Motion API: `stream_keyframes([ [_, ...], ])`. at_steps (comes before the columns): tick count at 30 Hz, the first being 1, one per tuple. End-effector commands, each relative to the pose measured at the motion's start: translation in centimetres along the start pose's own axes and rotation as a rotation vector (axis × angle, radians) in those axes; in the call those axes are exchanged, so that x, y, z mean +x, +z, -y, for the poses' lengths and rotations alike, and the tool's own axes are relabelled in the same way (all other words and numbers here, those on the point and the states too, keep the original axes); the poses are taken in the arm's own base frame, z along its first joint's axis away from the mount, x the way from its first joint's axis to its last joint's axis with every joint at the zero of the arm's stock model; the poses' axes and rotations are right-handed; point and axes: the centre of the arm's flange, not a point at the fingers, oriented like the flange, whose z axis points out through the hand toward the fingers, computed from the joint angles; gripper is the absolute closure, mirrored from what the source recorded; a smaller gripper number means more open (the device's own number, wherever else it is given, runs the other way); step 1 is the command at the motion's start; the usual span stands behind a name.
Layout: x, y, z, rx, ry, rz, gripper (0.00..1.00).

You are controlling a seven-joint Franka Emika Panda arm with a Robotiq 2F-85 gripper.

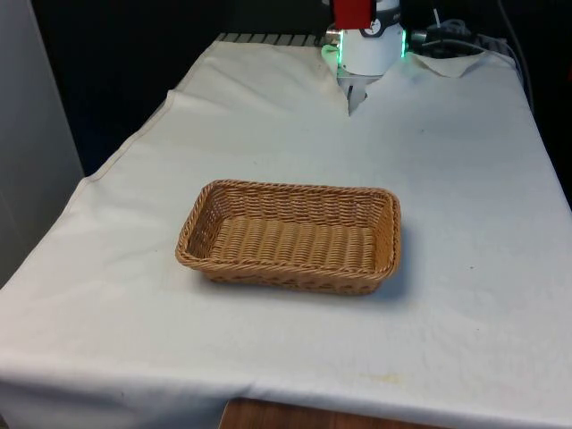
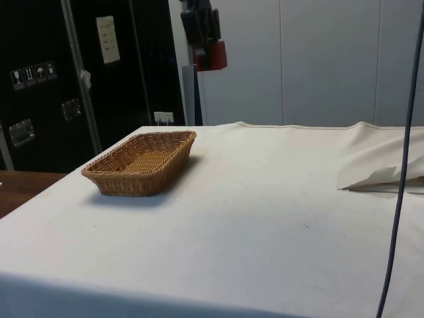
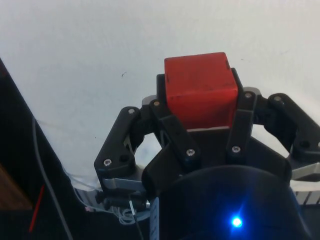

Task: Pick up the cube and place it into the basket.

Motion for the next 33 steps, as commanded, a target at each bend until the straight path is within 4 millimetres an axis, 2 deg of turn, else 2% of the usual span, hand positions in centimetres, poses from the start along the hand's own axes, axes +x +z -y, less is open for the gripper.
stream_keyframes([
  [1,0.3,0.0,0.1,-0.005,-0.001,0.015,0.99],
  [22,4.3,-0.9,0.3,-0.025,0.003,0.055,0.99],
  [23,4.0,-0.9,0.2,-0.026,0.002,0.052,0.99],
  [29,6.1,-1.1,0.6,-0.032,0.002,0.041,0.99],
  [31,6.1,-1.1,0.5,-0.037,0.001,0.038,0.99],
  [33,7.2,-1.1,0.7,-0.037,0.001,0.034,0.99],
])
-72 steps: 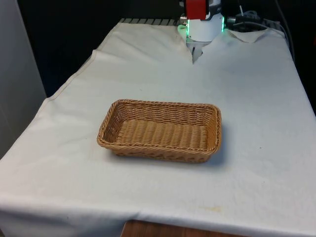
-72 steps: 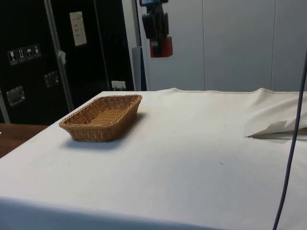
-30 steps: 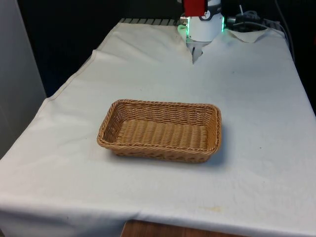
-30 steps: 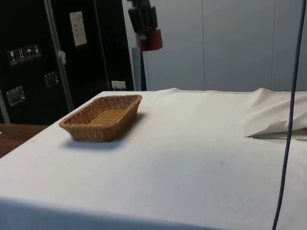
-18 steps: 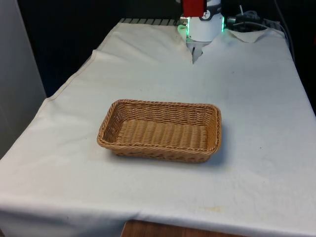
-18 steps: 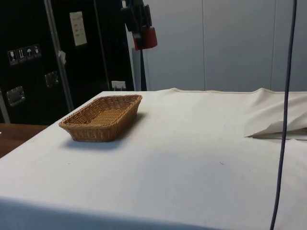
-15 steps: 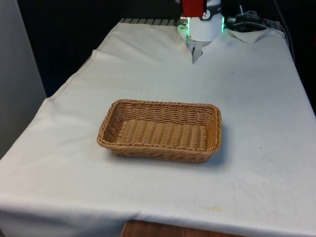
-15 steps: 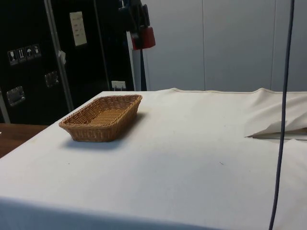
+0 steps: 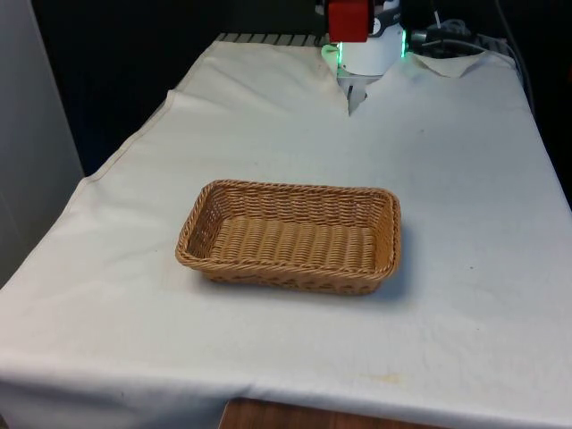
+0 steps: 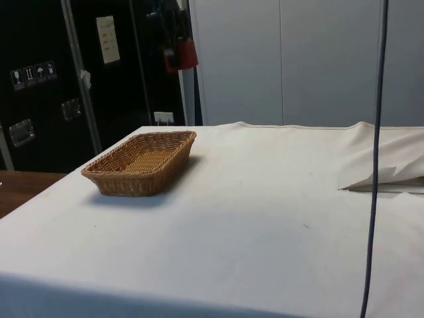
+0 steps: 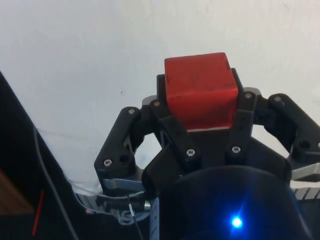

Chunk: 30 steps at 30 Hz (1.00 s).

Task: Pick up the cube and place it into the basket.

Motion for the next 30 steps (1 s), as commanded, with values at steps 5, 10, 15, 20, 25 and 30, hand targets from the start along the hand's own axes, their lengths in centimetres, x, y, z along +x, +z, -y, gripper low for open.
stream_keyframes([
  [5,1.5,-0.1,0.2,-0.003,-0.001,-0.005,0.99],
  [10,2.8,-0.2,0.3,-0.011,0.000,-0.016,0.99],
  [15,3.9,-0.4,0.4,-0.018,-0.002,-0.028,0.99],
  [20,4.9,-0.5,0.4,-0.025,-0.001,-0.039,0.99],
  [25,5.6,-0.5,0.5,-0.037,-0.002,-0.049,0.99],
  [30,7.3,-0.6,0.5,-0.040,-0.002,-0.059,0.99],
])
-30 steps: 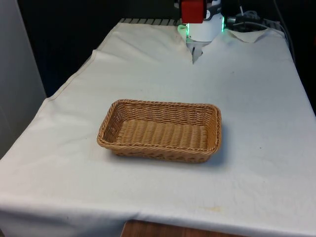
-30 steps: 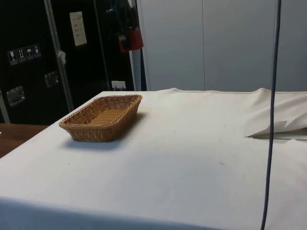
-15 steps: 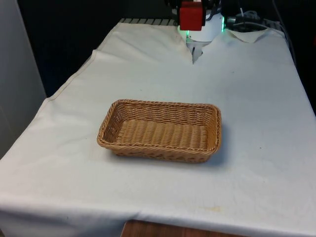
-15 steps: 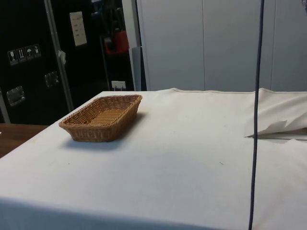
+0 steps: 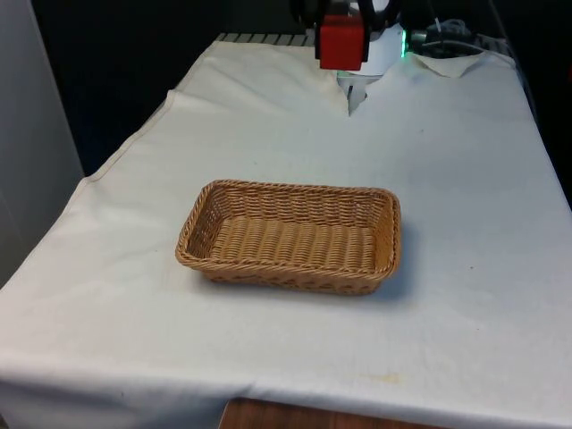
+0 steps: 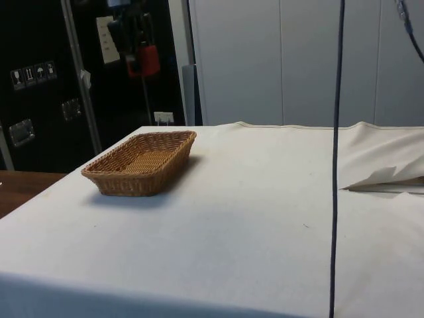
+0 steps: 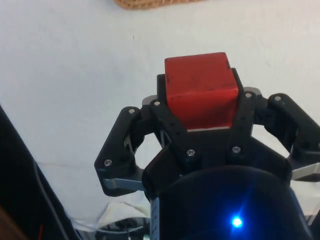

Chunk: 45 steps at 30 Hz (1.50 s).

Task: Pick up the cube and place it into the basket.

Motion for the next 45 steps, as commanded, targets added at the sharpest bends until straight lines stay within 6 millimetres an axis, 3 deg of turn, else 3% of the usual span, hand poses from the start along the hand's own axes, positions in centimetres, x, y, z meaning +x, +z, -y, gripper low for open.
stream_keyframes([
  [1,0.4,0.0,0.0,0.006,-0.001,0.004,0.99],
  [19,4.5,0.1,0.1,-0.023,0.000,-0.040,0.99],
  [45,5.0,1.4,0.2,-0.032,0.001,-0.043,0.99],
])
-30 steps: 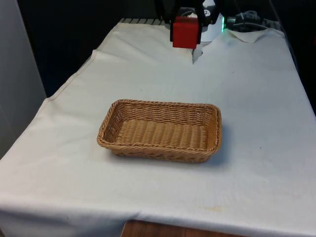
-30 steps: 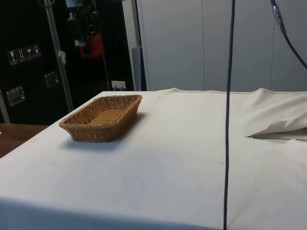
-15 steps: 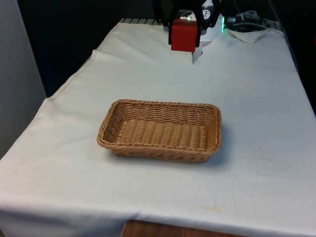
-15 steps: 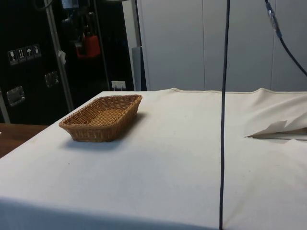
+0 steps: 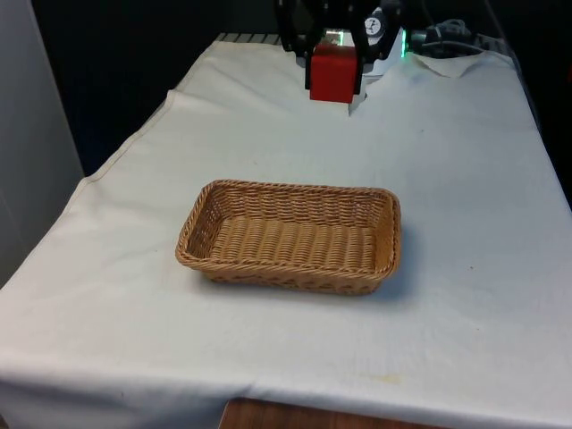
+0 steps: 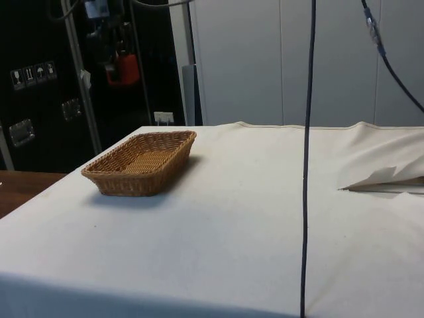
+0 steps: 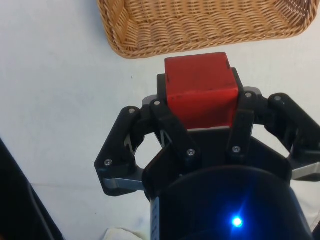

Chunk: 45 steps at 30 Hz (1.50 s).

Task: Pick up the cube and place it into the basket.

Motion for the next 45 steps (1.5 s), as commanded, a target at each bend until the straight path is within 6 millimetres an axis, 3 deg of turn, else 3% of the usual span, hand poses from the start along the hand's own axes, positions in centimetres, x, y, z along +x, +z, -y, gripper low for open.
stream_keyframes([
  [1,0.1,0.1,0.0,0.002,0.002,-0.006,0.99],
  [24,0.6,2.1,0.2,-0.006,-0.002,0.007,0.99],
  [45,1.2,5.3,0.9,-0.012,-0.007,0.023,0.99],
])
